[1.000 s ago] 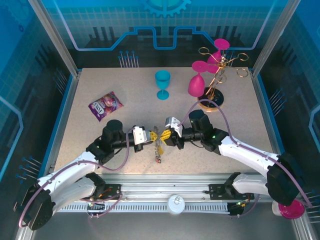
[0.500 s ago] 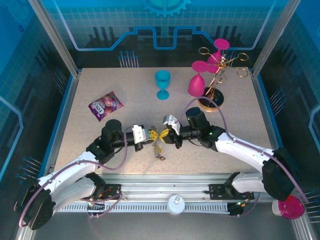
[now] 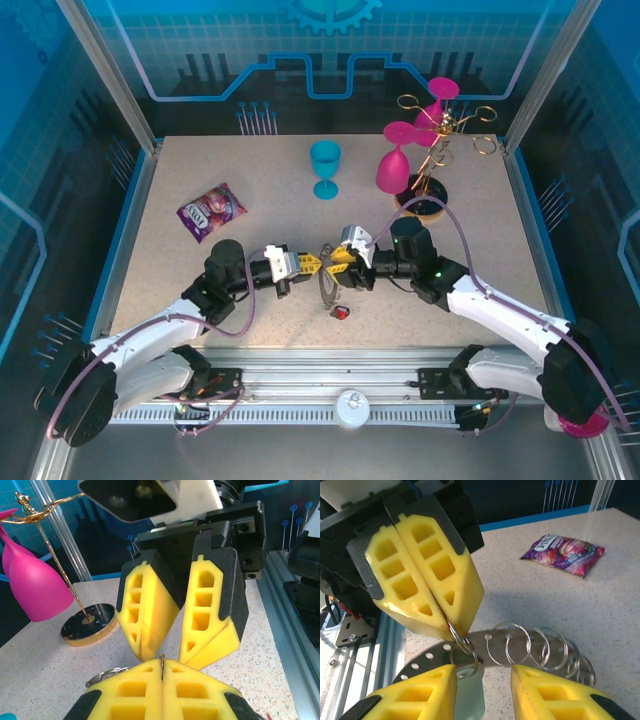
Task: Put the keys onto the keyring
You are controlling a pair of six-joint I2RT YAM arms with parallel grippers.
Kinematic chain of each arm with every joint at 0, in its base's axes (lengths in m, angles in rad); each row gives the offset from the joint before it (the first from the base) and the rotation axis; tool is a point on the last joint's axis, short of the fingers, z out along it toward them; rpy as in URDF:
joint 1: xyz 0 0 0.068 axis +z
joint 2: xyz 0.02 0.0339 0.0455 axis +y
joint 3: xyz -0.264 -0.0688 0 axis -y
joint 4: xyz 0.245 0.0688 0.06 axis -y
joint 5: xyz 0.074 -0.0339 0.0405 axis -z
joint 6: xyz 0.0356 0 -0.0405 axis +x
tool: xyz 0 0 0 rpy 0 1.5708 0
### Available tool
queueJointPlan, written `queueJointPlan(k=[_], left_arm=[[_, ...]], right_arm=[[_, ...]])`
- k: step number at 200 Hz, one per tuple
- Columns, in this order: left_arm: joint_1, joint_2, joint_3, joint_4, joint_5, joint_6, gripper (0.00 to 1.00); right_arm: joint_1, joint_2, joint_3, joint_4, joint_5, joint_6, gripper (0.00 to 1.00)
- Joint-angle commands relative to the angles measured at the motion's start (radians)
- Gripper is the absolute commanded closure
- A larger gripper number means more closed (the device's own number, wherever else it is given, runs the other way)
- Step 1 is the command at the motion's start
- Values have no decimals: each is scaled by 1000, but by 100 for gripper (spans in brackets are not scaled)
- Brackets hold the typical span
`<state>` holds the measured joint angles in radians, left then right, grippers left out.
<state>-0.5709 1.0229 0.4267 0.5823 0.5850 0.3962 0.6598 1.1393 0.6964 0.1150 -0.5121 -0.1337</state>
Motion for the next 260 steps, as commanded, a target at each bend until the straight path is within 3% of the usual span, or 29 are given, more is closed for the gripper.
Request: queueJointPlan(k=[1, 87, 109, 129, 141, 155, 166, 191, 220, 260], left_arm=[[-3, 3, -12, 91, 45, -25, 100], [-4, 40, -17, 143, 75, -81, 100], [-4, 38, -19, 137, 72, -77, 100], [-3, 36, -16, 130, 67, -73, 100], [-4, 33, -14, 113, 62, -62, 100], [-3, 18, 3, 38, 41, -26, 100], [-3, 0, 22, -56, 23, 25, 91], [-5, -23, 70, -279, -28, 153, 85], [-5, -24, 92, -352, -72, 201, 81], [-4, -14, 114, -372, -83, 228, 79]], right_arm=[[-7, 8, 6, 45, -20, -55, 66], [-5, 51, 23, 109, -135, -29, 77], [-6, 48, 23, 109, -138, -34, 85], [-6, 49, 29, 100, -149, -38, 100], [-5, 48, 40, 77, -146, -50, 100], [-6, 45, 60, 17, -129, -78, 100], [-3, 42, 88, -63, -103, -124, 100], [20, 62, 177, -301, -17, -260, 100], [63, 127, 321, -523, 96, -385, 100], [120, 221, 456, -687, 184, -491, 100]])
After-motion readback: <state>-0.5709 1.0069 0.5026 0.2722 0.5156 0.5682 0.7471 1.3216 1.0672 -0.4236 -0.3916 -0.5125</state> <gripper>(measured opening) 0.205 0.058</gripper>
